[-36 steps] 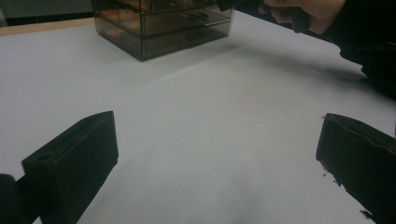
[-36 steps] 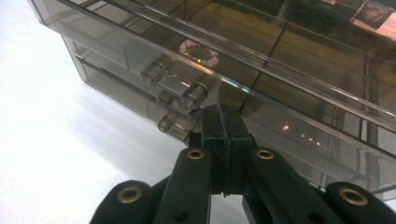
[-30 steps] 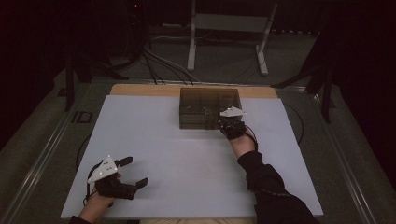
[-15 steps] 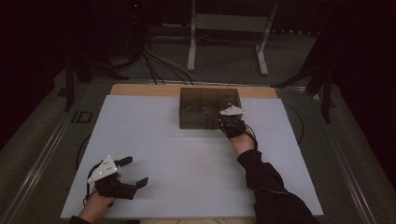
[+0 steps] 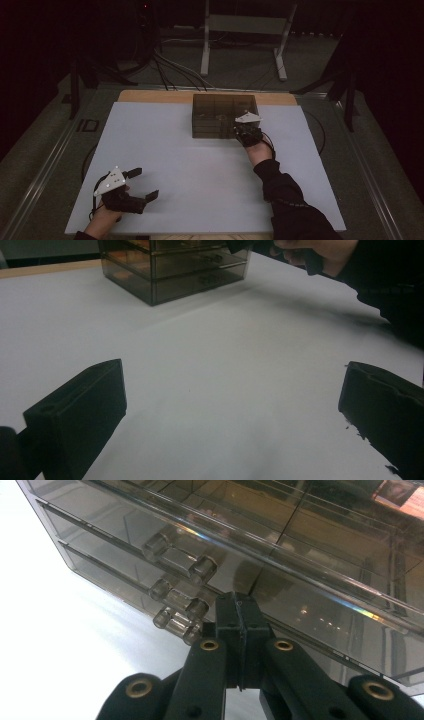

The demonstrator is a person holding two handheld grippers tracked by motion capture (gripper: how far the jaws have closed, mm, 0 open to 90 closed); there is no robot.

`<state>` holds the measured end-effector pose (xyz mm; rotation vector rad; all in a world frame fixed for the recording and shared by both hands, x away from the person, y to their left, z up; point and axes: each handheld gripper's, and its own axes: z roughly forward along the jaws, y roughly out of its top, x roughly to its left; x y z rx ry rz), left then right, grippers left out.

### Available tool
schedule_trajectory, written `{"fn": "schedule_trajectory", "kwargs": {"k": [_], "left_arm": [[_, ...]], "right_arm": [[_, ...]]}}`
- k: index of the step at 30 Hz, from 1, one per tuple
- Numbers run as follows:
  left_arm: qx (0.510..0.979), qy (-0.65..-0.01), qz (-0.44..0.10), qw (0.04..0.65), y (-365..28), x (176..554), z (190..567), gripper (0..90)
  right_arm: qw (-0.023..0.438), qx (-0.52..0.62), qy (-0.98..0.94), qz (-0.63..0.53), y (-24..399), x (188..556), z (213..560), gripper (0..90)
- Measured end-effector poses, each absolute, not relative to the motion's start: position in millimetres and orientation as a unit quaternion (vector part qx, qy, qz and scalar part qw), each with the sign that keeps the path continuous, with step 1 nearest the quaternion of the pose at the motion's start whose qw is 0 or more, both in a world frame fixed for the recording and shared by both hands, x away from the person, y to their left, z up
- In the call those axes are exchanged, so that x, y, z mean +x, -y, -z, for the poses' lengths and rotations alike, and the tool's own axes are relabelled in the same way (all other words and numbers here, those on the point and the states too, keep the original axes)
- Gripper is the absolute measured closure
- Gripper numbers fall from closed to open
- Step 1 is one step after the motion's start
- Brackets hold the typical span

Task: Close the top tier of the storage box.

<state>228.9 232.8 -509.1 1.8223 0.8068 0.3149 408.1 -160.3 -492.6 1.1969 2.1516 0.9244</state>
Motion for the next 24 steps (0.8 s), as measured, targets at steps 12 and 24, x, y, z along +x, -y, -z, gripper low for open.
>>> {"fn": "schedule_trajectory", "kwargs": {"k": [12,24], "left_arm": [[0.765,-0.337,-0.132,0.532,-233,229,509,0.0],[0.765,-0.337,-0.132,0.533,-232,229,509,0.0]], "right_arm": [[0.249,0.433,-0.792,-0.350,160,400,488,90.0],[0.241,0.426,-0.794,-0.361,157,391,484,73.3]]}}
